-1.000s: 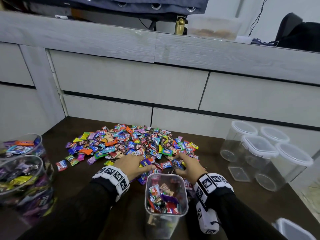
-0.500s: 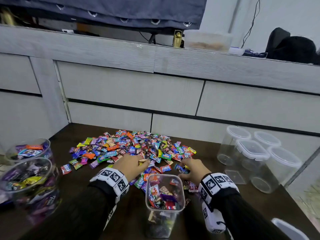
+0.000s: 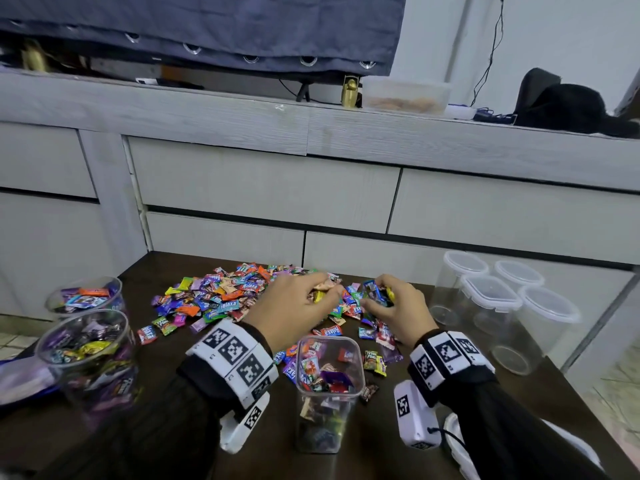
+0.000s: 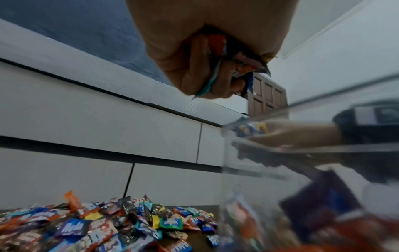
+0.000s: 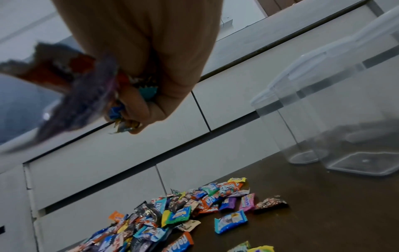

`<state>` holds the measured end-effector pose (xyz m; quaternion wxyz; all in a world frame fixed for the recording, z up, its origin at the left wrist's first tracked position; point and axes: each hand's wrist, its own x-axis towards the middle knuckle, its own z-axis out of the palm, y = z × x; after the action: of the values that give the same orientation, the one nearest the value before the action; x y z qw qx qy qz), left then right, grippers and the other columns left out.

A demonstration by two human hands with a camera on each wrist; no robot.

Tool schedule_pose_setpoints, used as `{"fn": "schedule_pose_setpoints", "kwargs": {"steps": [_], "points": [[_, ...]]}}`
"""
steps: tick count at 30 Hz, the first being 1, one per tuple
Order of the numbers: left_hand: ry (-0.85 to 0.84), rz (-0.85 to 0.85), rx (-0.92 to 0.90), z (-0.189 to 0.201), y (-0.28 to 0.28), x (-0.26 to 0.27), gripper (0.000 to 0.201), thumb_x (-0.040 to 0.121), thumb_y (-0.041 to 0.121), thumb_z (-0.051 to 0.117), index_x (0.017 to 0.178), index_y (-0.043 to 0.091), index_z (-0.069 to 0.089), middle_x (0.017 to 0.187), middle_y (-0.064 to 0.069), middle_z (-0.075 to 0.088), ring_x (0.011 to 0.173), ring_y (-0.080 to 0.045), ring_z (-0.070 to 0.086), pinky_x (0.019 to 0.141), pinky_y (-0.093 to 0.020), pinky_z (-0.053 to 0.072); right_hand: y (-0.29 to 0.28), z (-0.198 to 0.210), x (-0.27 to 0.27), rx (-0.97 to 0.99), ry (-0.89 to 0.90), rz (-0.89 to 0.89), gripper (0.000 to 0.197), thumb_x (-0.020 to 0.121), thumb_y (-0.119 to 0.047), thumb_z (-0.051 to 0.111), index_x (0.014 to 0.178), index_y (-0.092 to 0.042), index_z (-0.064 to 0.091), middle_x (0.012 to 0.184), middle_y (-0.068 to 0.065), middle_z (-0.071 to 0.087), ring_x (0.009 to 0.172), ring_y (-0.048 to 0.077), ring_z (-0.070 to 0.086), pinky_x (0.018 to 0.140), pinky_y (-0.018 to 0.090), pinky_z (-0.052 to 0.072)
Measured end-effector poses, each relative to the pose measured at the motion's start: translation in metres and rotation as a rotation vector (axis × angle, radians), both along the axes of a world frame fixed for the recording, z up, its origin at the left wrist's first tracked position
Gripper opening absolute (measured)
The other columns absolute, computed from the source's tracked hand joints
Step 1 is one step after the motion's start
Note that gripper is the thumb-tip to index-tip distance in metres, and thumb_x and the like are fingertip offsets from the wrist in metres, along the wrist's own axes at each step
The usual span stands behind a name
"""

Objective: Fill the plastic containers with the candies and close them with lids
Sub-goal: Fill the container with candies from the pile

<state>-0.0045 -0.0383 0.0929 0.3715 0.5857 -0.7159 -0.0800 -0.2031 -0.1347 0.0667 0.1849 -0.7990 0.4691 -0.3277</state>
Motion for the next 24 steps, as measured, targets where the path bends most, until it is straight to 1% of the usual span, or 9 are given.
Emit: {"fn": "schedule_pose_setpoints", "kwargs": {"steps": [2, 4, 7, 9, 12, 16, 19, 21, 24], "points": [[0.012, -0.042, -0.017, -0.005, 0.008, -0.010, 0.045, 0.093, 0.059, 0.041, 0.077, 0.018, 0.053, 0.057, -0.001, 0.051, 0.052, -0.013, 0.046, 0.055, -0.035, 0.035, 0.006, 0.003, 0.002, -0.009, -0.006, -0.005, 0.020, 0.082, -0.032, 0.072, 0.092, -0.025, 0.056, 0.086, -0.005, 0.062, 0.077, 0.011, 0.056, 0.057, 0.012, 0.035], [0.049, -0.080, -0.016, -0.012, 0.015, -0.017, 0.044, 0.090, 0.061, 0.038, 0.077, 0.020, 0.053, 0.061, -0.001, 0.054, 0.056, -0.014, 0.050, 0.058, -0.036, 0.040, 0.010, 0.006, 0.004, -0.020, -0.005, 0.000, 0.020, 0.083, -0.032, 0.072, 0.093, -0.023, 0.058, 0.087, -0.004, 0.064, 0.079, 0.013, 0.057, 0.061, 0.018, 0.035], [0.093, -0.125, -0.027, -0.027, 0.021, -0.025, 0.034, 0.090, 0.061, 0.037, 0.076, 0.032, 0.050, 0.065, 0.006, 0.055, 0.062, -0.008, 0.052, 0.055, -0.024, 0.036, 0.016, 0.008, 0.006, -0.036, -0.007, 0.019, 0.019, 0.083, -0.031, 0.072, 0.093, -0.021, 0.058, 0.086, -0.005, 0.064, 0.077, 0.011, 0.055, 0.060, 0.007, 0.036], [0.100, -0.137, -0.023, -0.033, 0.023, -0.026, 0.031, 0.090, 0.061, 0.037, 0.081, 0.035, 0.051, 0.070, 0.009, 0.056, 0.067, -0.005, 0.053, 0.056, -0.019, 0.035, 0.019, 0.008, 0.006, -0.035, -0.010, 0.022, 0.020, 0.083, -0.030, 0.073, 0.092, -0.021, 0.058, 0.085, -0.006, 0.061, 0.078, 0.011, 0.053, 0.061, 0.008, 0.035], [0.098, -0.172, 0.012, -0.034, 0.023, -0.027, 0.037, 0.089, 0.062, 0.036, 0.084, 0.030, 0.054, 0.074, 0.006, 0.059, 0.071, -0.008, 0.055, 0.062, -0.023, 0.040, 0.021, 0.006, 0.007, -0.018, 0.001, 0.022, 0.020, 0.083, -0.031, 0.072, 0.091, -0.024, 0.055, 0.088, -0.006, 0.061, 0.083, 0.012, 0.053, 0.064, 0.018, 0.032], [0.035, -0.209, 0.045, -0.033, 0.022, -0.027, 0.035, 0.093, 0.053, 0.042, 0.088, 0.021, 0.057, 0.078, 0.005, 0.059, 0.074, -0.009, 0.054, 0.069, -0.025, 0.041, 0.020, 0.005, 0.006, 0.009, -0.013, 0.030, 0.021, 0.083, -0.032, 0.072, 0.095, -0.020, 0.059, 0.092, -0.002, 0.066, 0.087, 0.014, 0.058, 0.068, 0.022, 0.039], [-0.049, -0.215, 0.055, -0.032, 0.022, -0.026, 0.031, 0.097, 0.047, 0.044, 0.099, 0.020, 0.059, 0.090, 0.006, 0.060, 0.082, -0.006, 0.052, 0.074, -0.026, 0.042, 0.020, 0.005, 0.007, 0.026, -0.005, 0.023, 0.026, 0.083, -0.033, 0.072, 0.099, -0.016, 0.061, 0.096, 0.001, 0.066, 0.090, 0.016, 0.058, 0.076, 0.028, 0.044], [-0.093, -0.207, 0.060, -0.032, 0.022, -0.027, 0.030, 0.097, 0.046, 0.044, 0.106, 0.021, 0.059, 0.096, 0.008, 0.058, 0.086, -0.005, 0.051, 0.075, -0.026, 0.042, 0.020, 0.005, 0.006, 0.029, -0.018, 0.027, 0.023, 0.082, -0.033, 0.072, 0.096, -0.018, 0.060, 0.093, -0.001, 0.066, 0.088, 0.015, 0.059, 0.074, 0.028, 0.043], [-0.108, -0.191, 0.046, -0.032, 0.022, -0.028, 0.030, 0.096, 0.045, 0.045, 0.105, 0.020, 0.058, 0.095, 0.011, 0.053, 0.086, -0.005, 0.048, 0.073, -0.025, 0.038, 0.020, 0.005, 0.006, 0.020, -0.024, 0.029, 0.020, 0.082, -0.033, 0.072, 0.092, -0.023, 0.059, 0.090, -0.004, 0.066, 0.084, 0.012, 0.058, 0.069, 0.024, 0.038]]}}
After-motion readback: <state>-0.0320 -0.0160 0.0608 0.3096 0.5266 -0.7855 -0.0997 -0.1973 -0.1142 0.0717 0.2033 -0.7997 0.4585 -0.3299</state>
